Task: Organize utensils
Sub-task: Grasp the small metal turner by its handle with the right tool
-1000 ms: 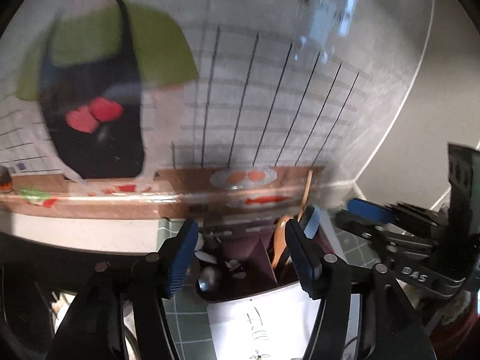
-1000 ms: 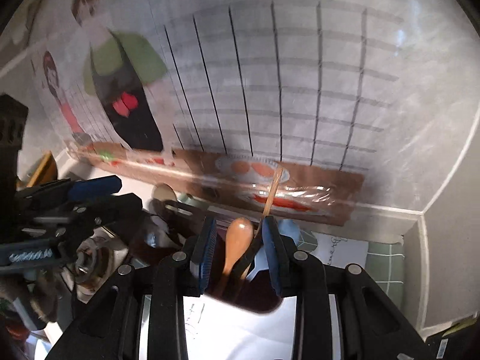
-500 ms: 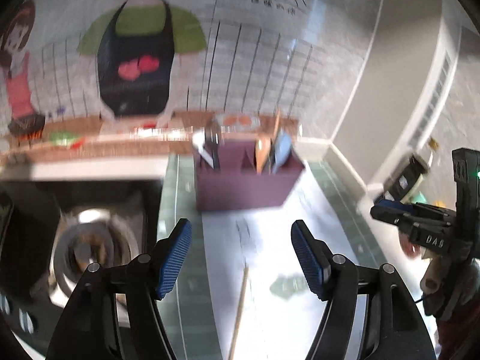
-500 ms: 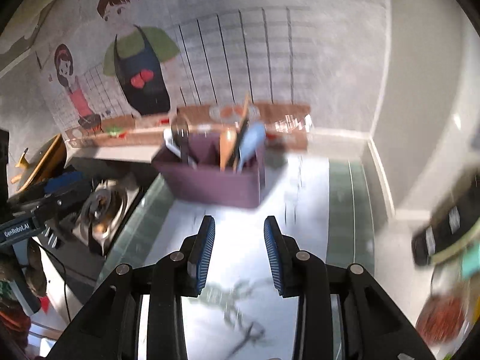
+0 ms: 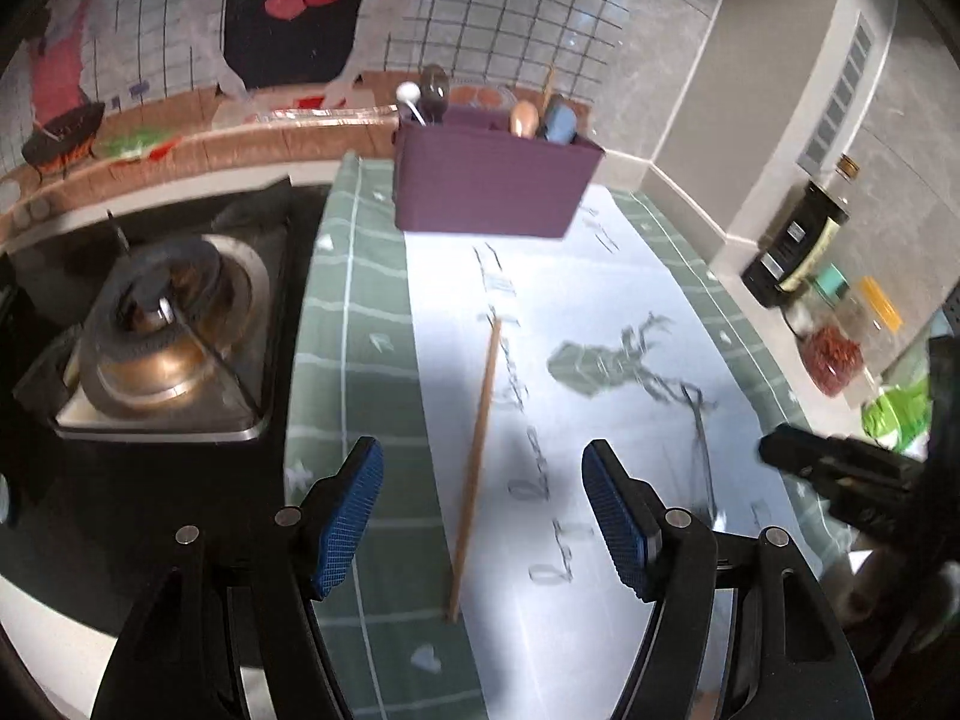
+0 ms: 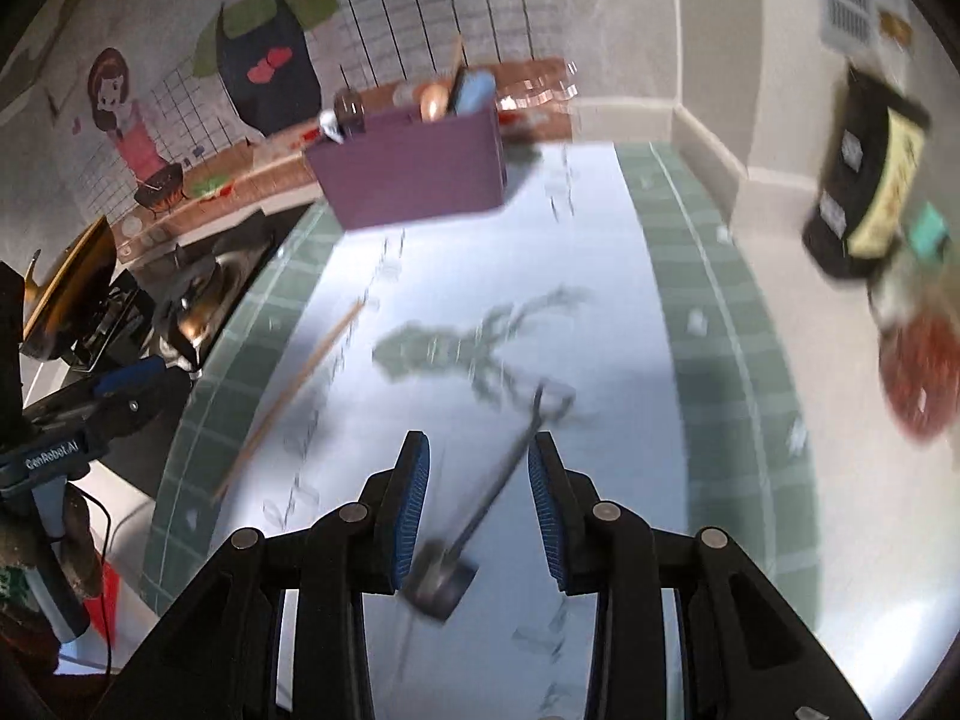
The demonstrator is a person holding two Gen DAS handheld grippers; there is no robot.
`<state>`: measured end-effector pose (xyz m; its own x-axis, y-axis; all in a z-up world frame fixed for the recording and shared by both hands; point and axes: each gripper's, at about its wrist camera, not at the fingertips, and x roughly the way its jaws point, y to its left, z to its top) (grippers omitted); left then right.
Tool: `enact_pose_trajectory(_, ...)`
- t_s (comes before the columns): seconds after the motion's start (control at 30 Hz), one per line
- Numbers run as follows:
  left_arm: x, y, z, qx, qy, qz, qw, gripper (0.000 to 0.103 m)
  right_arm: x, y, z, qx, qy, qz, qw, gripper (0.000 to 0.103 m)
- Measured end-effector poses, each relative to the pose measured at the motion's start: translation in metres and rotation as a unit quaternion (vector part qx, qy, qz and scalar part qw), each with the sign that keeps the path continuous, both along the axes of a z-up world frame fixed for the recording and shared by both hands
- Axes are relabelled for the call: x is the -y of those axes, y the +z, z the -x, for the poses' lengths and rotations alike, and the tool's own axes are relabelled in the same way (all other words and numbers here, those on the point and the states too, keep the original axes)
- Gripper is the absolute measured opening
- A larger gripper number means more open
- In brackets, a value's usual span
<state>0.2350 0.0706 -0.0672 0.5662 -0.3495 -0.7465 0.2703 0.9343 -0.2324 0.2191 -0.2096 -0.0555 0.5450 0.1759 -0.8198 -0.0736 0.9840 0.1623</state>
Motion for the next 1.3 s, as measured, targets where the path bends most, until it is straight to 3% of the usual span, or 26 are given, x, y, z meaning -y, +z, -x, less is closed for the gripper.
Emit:
enact_pose_trajectory(0.2,-0.007,-0.003,0.015,0.000,-0.007,0.006,1.0000,0.069,-0.013,-0.035,0.009,-0.007,-0.053,0.002,0.999,0.032)
enact_pose_trajectory(0.6,-0.038,-0.004,0.023,-0.004,0.031,0.009,0.9995,0.071,-0.037,-0.054,-0.011,0.008,-0.060,0.055,0.997,0.032)
enact_pose_trajectory(0.67,-0.040,-0.004,0.023,-0.007,0.037,0.009,0.9993,0.071,-0.039,-0.054,-0.015,0.011,-0.051,0.057,0.997,0.028)
enact_pose_trajectory(0.73,-0.039,-0.005,0.022,-0.009,0.041,0.006,0.9991,0.072,-0.043,-0.055,-0.019,0.009,-0.038,0.067,0.997,0.010)
enact_pose_trajectory(0.8,-0.038,-0.007,0.021,-0.011,0.042,0.000,0.9990,0.074,-0.045,-0.055,-0.023,0.006,-0.022,0.072,0.997,0.008)
enact_pose_trajectory(0.93,-0.033,-0.014,0.015,-0.029,0.043,-0.001,0.9987,0.075,-0.044,-0.051,-0.030,0.005,0.012,0.045,0.999,0.006)
enact_pose_trajectory(1.13,-0.017,-0.015,0.009,-0.025,0.038,-0.018,0.9988,0.074,-0.022,-0.020,-0.040,0.015,0.038,-0.042,0.998,0.005)
enact_pose_trajectory(1.3,0.010,-0.026,-0.007,-0.038,0.024,-0.056,0.9974,0.061,-0.006,0.011,-0.045,0.032,0.057,-0.076,0.995,0.003)
